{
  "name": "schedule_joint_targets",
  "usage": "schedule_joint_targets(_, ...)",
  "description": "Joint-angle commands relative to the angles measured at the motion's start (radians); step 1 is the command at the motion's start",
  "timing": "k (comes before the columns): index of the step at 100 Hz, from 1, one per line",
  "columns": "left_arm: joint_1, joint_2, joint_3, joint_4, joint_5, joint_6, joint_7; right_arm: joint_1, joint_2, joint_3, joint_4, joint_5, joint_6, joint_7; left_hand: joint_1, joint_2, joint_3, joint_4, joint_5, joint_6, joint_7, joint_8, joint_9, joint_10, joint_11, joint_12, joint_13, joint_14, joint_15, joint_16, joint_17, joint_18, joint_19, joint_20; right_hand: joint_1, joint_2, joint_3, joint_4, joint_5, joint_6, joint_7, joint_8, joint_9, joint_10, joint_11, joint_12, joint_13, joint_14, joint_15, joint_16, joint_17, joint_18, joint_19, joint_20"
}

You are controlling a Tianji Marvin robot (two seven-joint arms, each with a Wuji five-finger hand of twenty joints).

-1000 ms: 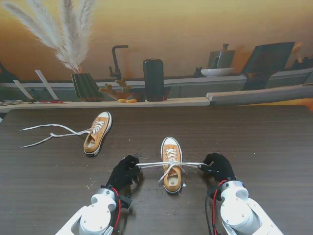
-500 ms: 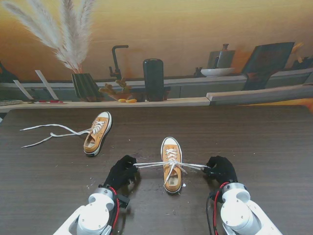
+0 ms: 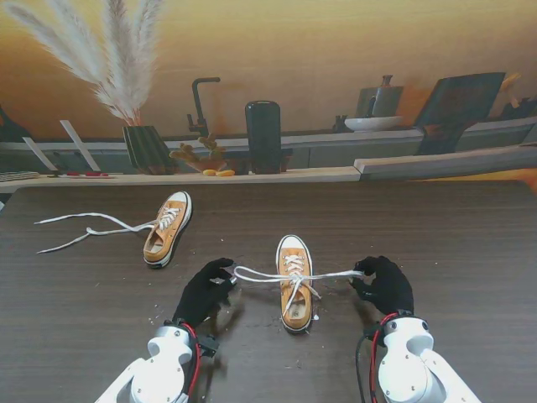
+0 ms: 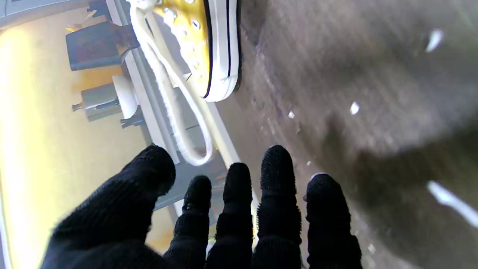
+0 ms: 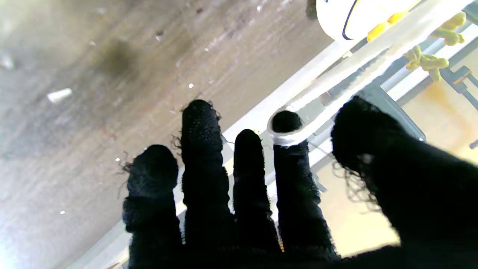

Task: Tie the shoelaces into a bow on the shoes

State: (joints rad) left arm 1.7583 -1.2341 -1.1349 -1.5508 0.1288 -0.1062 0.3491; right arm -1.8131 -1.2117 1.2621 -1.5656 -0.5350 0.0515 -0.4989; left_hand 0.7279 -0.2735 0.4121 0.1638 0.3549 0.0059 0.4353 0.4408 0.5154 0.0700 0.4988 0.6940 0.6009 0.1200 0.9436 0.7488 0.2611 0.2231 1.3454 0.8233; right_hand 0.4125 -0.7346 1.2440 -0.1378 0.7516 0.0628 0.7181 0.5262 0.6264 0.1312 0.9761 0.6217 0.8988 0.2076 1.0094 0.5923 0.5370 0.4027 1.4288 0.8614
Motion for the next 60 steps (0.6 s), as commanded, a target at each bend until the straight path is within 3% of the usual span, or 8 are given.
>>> schedule_joint_targets(1, 0.024, 0.004, -0.022, -0.043, 0.012, -0.01, -0.006, -0.017, 0.008, 0.005, -0.037, -0.008, -0.01, 0.018, -0.03, -0.001, -0.043, 0.006, -0.049, 0.006, -0.071, -0.058, -0.066, -0.017, -0.055, -0.052, -0.065, -0.014, -0.093, -0.015, -0.054, -0.005, -0.052, -0.024, -0.041, 0.013, -0.045, 0.038, -0.057, 0.028, -0.092, 0.001, -0.057, 0.006, -0.029, -0.029, -0.042, -0.004, -0.032, -0.015, -0.043, -0.003, -0.03, -0.009)
schedule_joint_targets(9, 0.049, 0.01, -0.046, -0.073, 0.038, -0.028, -0.005, -0.024, 0.012, 0.006, -0.056, -0.028, -0.022, 0.017, -0.042, -0.024, -0.114, -0.018, -0.107, 0.019, -0.152, -0.117, -0.169, -0.03, -0.168, -0.152, -0.186, 0.0, -0.325, -0.099, -0.159, -0.002, -0.252, -0.087, -0.047, 0.018, -0.081, 0.03, -0.12, 0.047, -0.166, -0.073, -0.108, 0.016, -0.091, -0.089, -0.11, 0.011, -0.136, -0.052, -0.121, 0.007, -0.131, -0.055)
schedule_joint_targets(19, 0.073, 0.02, -0.076, -0.101, 0.084, -0.038, -0.012, -0.029, 0.017, 0.001, -0.074, -0.065, -0.03, 0.012, -0.044, -0.038, -0.208, -0.04, -0.137, 0.044, -0.221, -0.156, -0.271, -0.033, -0.253, -0.227, -0.271, -0.001, -0.473, -0.14, -0.213, -0.016, -0.415, -0.104, -0.058, 0.029, -0.114, 0.024, -0.192, 0.073, -0.214, -0.138, -0.159, 0.027, -0.144, -0.149, -0.179, 0.014, -0.246, -0.092, -0.198, 0.001, -0.23, -0.111)
schedule_joint_targets(37, 0.117, 0.027, -0.118, -0.135, 0.15, -0.067, 0.003, -0.01, 0.025, -0.033, -0.07, -0.176, -0.03, -0.05, -0.041, -0.03, -0.232, -0.043, -0.096, 0.023, -0.22, -0.152, -0.274, -0.024, -0.278, -0.248, -0.295, 0.01, -0.525, -0.151, -0.229, -0.016, -0.466, -0.098, -0.06, 0.041, -0.13, 0.024, -0.318, 0.086, -0.282, -0.227, -0.184, 0.042, -0.171, -0.193, -0.231, 0.009, -0.309, -0.113, -0.248, -0.01, -0.294, -0.148)
schedule_joint_targets(40, 0.126, 0.029, -0.123, -0.141, 0.162, -0.072, 0.003, -0.001, 0.027, -0.041, -0.06, -0.205, -0.028, -0.071, -0.028, -0.02, -0.253, -0.042, -0.087, 0.02, -0.221, -0.142, -0.263, -0.022, -0.283, -0.25, -0.284, 0.011, -0.539, -0.143, -0.225, -0.013, -0.478, -0.079, -0.061, 0.039, -0.124, 0.02, -0.346, 0.079, -0.235, -0.311, -0.174, 0.042, -0.164, -0.204, -0.226, 0.008, -0.303, -0.107, -0.243, -0.008, -0.293, -0.146)
schedule_joint_targets(46, 0.143, 0.033, -0.131, -0.151, 0.185, -0.084, 0.005, 0.009, 0.032, -0.052, -0.049, -0.242, -0.023, -0.087, -0.014, -0.017, -0.254, -0.037, -0.05, 0.016, -0.207, -0.133, -0.235, -0.016, -0.276, -0.247, -0.269, 0.018, -0.538, -0.137, -0.217, -0.004, -0.48, -0.071, -0.065, 0.045, -0.123, 0.023, -0.358, 0.065, -0.194, -0.32, -0.154, 0.039, -0.163, -0.204, -0.217, 0.004, -0.305, -0.109, -0.233, -0.01, -0.291, -0.146)
schedule_joint_targets(54, 0.167, 0.038, -0.141, -0.165, 0.204, -0.1, -0.002, 0.025, 0.027, -0.067, -0.035, -0.234, -0.026, -0.112, -0.007, -0.006, -0.248, -0.034, -0.014, 0.013, -0.192, -0.127, -0.206, -0.009, -0.269, -0.245, -0.252, 0.024, -0.532, -0.134, -0.207, 0.003, -0.477, -0.067, -0.024, 0.046, -0.069, 0.027, -0.247, 0.017, -0.049, -0.248, -0.121, 0.034, -0.128, -0.179, -0.185, 0.005, -0.293, -0.111, -0.204, -0.004, -0.277, -0.148)
schedule_joint_targets(60, 0.185, 0.04, -0.146, -0.172, 0.208, -0.115, -0.005, 0.031, 0.023, -0.074, -0.03, -0.222, -0.029, -0.118, -0.003, -0.006, -0.246, -0.032, 0.011, 0.007, -0.179, -0.122, -0.188, -0.006, -0.266, -0.244, -0.239, 0.028, -0.528, -0.132, -0.2, 0.01, -0.474, -0.064, -0.005, 0.068, -0.041, 0.03, -0.222, -0.058, 0.112, 0.01, -0.115, 0.012, -0.07, -0.14, -0.166, 0.004, -0.279, -0.112, -0.186, -0.004, -0.256, -0.151)
